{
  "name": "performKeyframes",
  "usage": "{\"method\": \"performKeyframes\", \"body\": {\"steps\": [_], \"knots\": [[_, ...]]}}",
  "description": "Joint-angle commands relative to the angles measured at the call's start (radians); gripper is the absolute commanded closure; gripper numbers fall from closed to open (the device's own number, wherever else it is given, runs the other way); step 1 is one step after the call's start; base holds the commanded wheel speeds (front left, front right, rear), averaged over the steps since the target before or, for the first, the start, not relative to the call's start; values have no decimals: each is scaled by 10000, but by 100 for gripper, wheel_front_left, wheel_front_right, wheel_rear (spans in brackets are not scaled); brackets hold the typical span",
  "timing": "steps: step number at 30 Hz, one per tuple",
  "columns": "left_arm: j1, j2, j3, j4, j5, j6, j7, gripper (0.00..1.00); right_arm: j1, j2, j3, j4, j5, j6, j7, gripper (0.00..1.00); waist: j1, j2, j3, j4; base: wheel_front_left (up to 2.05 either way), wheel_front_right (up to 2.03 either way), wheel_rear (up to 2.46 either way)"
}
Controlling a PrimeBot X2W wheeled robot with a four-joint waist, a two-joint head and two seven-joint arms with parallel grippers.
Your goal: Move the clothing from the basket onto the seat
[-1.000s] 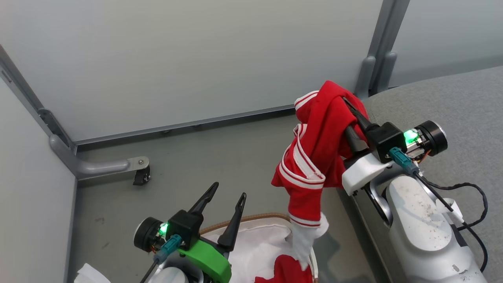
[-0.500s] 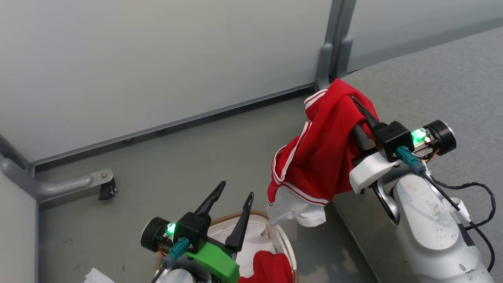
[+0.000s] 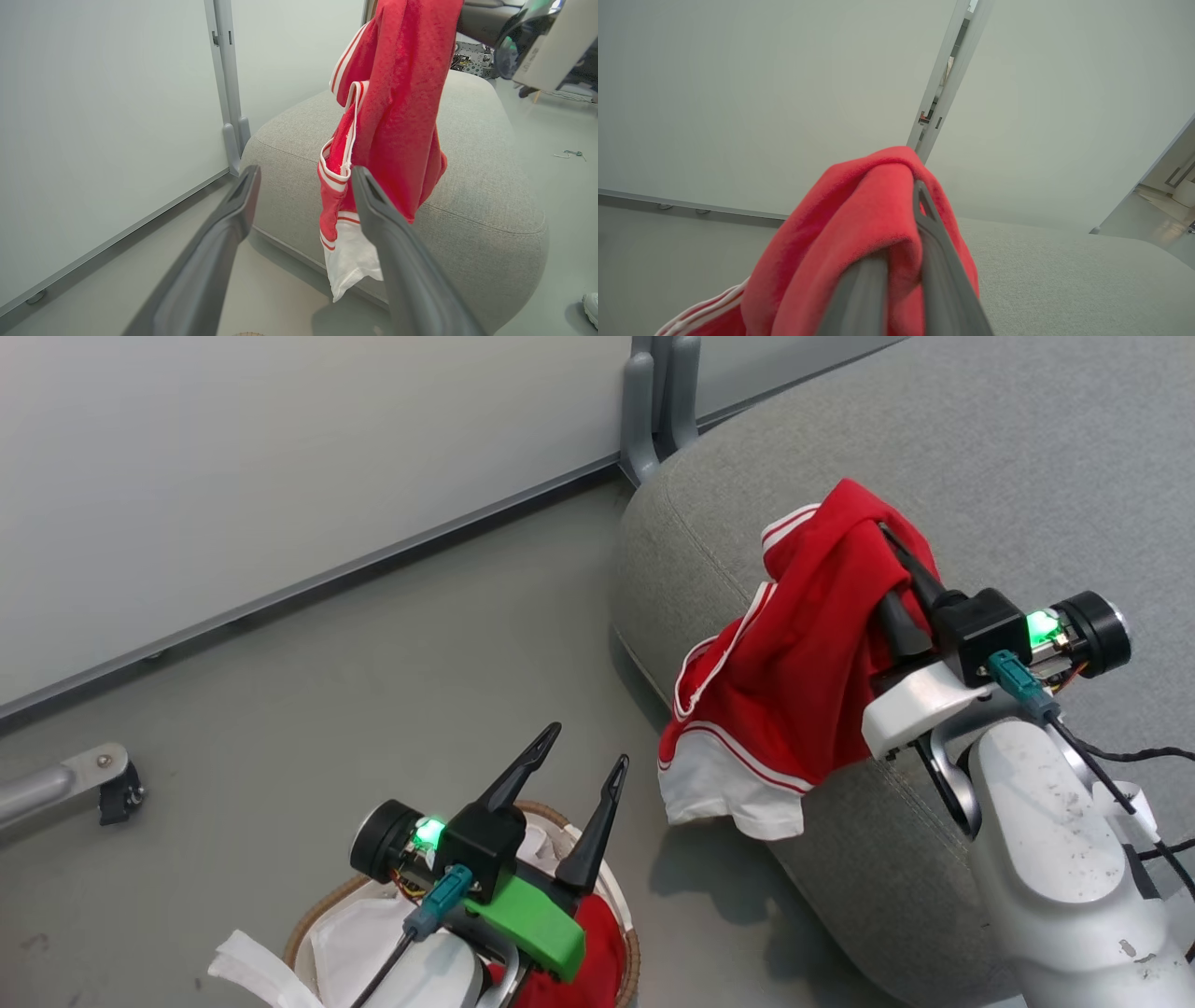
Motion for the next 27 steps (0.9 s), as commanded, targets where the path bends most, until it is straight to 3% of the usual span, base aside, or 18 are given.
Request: {"method": "performKeyframes", "body": {"steps": [1, 8, 14, 21, 27], "knots": [[-250, 137, -37, -13, 110, -17, 5, 0, -202, -64, -126, -92, 91, -14, -23, 100, 0, -1, 620, -392, 0, 0, 0], [-806, 362, -197, -36, 187, -18, 5, 0, -1200, -527, -901, -418, 126, -14, -24, 100, 0, -1, 1522, -66, 0, 0, 0], [-1463, 565, -444, -53, 326, -19, 5, 0, -2820, -1615, -1877, -429, 103, -14, -24, 100, 0, -1, 2526, 546, 0, 0, 0], [-2089, 692, -684, -230, 522, -19, 5, 0, -4850, -3204, -3027, 517, 248, -14, -23, 100, 0, -1, 3595, 1212, 0, 0, 0], [-2720, 737, -786, -383, 660, -18, 5, 0, -5959, -3927, -3921, 1740, 315, -14, -23, 100, 0, -1, 4571, 1679, 0, 0, 0]]}}
